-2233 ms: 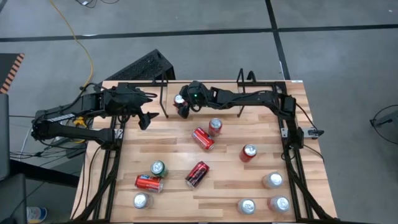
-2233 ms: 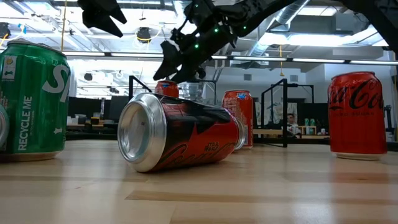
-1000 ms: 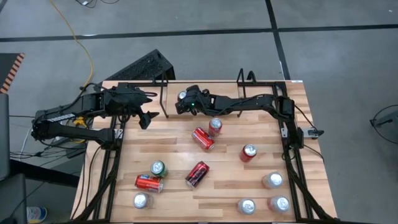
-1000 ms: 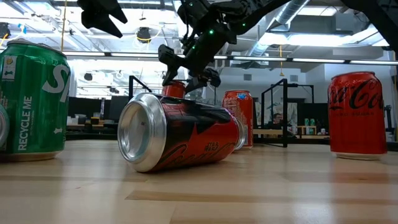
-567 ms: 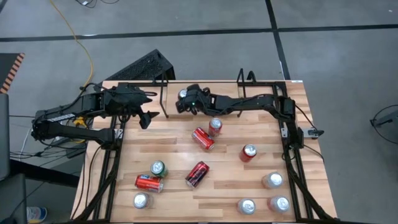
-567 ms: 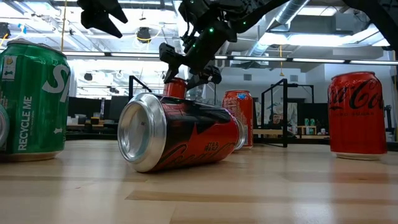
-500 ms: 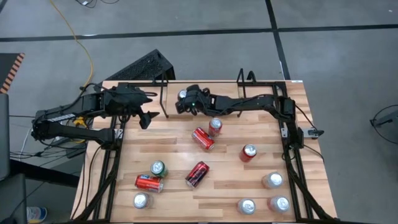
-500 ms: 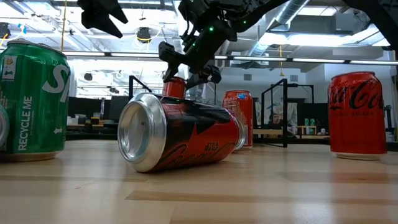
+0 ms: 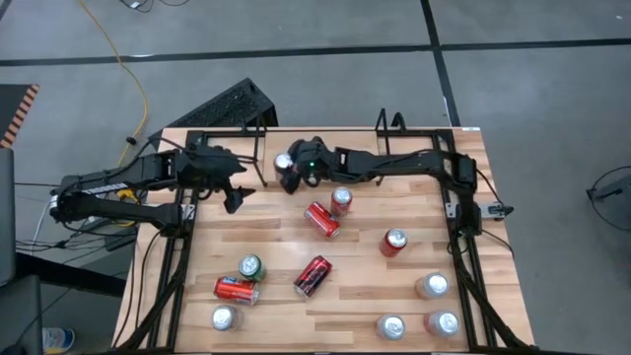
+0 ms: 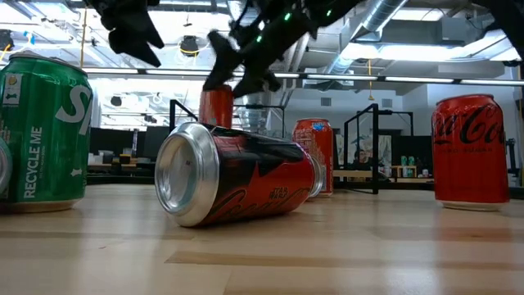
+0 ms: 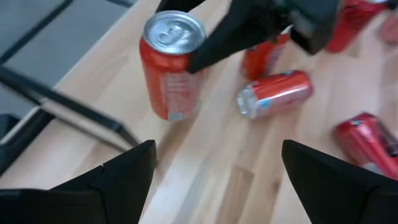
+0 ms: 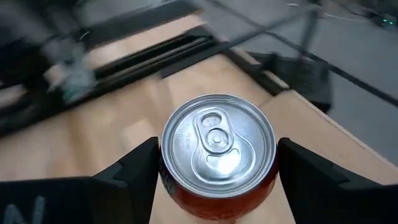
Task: Place canned beverage on shelf
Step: Put the red soda can on the shelf
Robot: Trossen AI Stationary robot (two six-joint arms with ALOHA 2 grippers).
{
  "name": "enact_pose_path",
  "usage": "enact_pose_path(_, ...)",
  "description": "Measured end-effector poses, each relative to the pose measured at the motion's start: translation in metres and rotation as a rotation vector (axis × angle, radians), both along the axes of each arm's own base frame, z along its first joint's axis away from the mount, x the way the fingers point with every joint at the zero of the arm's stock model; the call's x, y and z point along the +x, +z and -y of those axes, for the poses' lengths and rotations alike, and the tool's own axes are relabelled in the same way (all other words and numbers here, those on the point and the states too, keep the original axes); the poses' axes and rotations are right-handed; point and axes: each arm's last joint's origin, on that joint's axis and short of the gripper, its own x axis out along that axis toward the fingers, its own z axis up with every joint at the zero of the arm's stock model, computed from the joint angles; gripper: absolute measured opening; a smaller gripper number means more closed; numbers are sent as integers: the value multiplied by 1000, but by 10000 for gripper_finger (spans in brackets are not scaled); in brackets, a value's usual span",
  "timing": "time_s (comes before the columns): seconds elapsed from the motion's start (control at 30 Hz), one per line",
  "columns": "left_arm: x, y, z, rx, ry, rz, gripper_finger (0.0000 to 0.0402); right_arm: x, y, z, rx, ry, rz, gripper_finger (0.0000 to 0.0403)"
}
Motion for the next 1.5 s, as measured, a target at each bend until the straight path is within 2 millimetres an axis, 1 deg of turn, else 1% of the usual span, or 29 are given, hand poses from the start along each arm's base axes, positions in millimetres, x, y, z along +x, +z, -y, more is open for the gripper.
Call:
enact_pose_path(0.07, 0, 3, 1, -3, -32, 32, 334, -2, 14, -8, -26, 104, 26, 275)
enact_pose_path(0.13, 0, 5, 2, 3, -61, 52, 334, -10, 25, -14, -33, 174, 10, 275)
enact_pose_path(0.23, 1, 7, 3, 7, -104, 75, 334, -20, 45, -26, -61, 294, 43, 275)
enact_pose_path(0.43, 5, 14, 5, -4, -232, 158, 334, -43, 86, -44, -121, 438, 132, 275)
enact_pose_path(0.53, 7, 18, 8, 4, -319, 207, 334, -52, 100, -50, -151, 540, 180, 275)
enact_pose_path(0.67, 10, 24, 13, 41, -480, 274, 334, -61, 114, -56, -161, 677, 236, 275)
enact_pose_path(0.8, 11, 29, 19, 81, -607, 331, 334, -70, 125, -61, -135, 861, 307, 275)
enact_pose_path(0.97, 12, 32, 23, 113, -678, 369, 334, -74, 135, -72, -111, 1070, 413, 275)
enact_pose_path(1.07, 14, 36, 26, 107, -738, 424, 334, -74, 141, -81, -124, 1107, 473, 275)
enact_pose_path(1.17, 20, 42, 27, 88, -795, 499, 334, -74, 145, -90, -136, 1151, 525, 275)
enact_pose_path(1.3, 30, 44, 26, 49, -796, 545, 334, -74, 147, -101, -146, 1181, 551, 275)
enact_pose_path(1.5, 51, 41, 27, -104, -913, 586, 334, -74, 147, -114, -148, 1217, 565, 275)
